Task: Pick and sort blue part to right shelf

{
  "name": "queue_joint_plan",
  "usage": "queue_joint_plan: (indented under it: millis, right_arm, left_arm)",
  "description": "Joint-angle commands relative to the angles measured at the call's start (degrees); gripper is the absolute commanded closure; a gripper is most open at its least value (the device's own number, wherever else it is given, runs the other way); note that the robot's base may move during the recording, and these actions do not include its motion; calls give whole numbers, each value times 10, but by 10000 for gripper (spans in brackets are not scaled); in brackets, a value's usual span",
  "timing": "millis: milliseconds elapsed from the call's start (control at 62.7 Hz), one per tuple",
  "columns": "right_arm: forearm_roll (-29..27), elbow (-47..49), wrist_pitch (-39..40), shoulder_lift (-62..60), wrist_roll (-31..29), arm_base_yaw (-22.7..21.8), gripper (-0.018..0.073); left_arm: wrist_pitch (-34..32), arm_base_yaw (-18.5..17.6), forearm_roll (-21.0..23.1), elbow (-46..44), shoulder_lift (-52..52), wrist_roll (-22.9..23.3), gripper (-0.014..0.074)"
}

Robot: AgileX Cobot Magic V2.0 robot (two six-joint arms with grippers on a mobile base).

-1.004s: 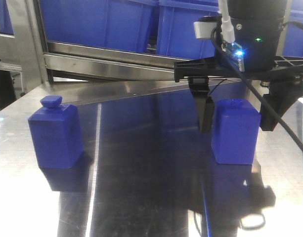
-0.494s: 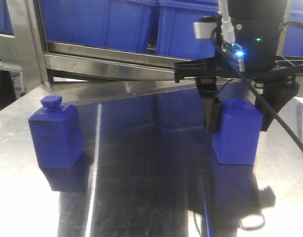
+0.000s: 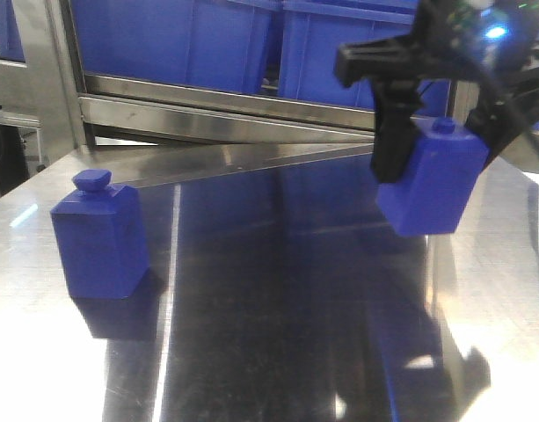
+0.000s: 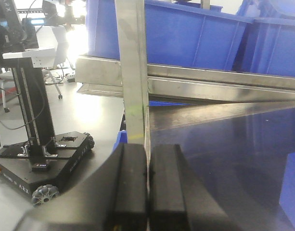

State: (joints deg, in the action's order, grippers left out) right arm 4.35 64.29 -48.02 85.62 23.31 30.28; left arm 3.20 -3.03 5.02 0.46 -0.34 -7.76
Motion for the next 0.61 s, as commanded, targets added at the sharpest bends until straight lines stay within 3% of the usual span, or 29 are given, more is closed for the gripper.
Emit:
queue_joint_plan:
  millis: [0, 351, 590]
  right_arm:
    - [-24, -33, 85, -68, -57, -24, 167]
    - [-116, -204, 270, -206, -266, -132, 167]
    - [-124, -278, 360, -307, -272, -207, 167]
  left_arm:
    - [-50, 0, 1, 13, -11, 6, 474]
    - [-50, 0, 1, 13, -11, 6, 474]
    - [-50, 0, 1, 13, -11, 6, 474]
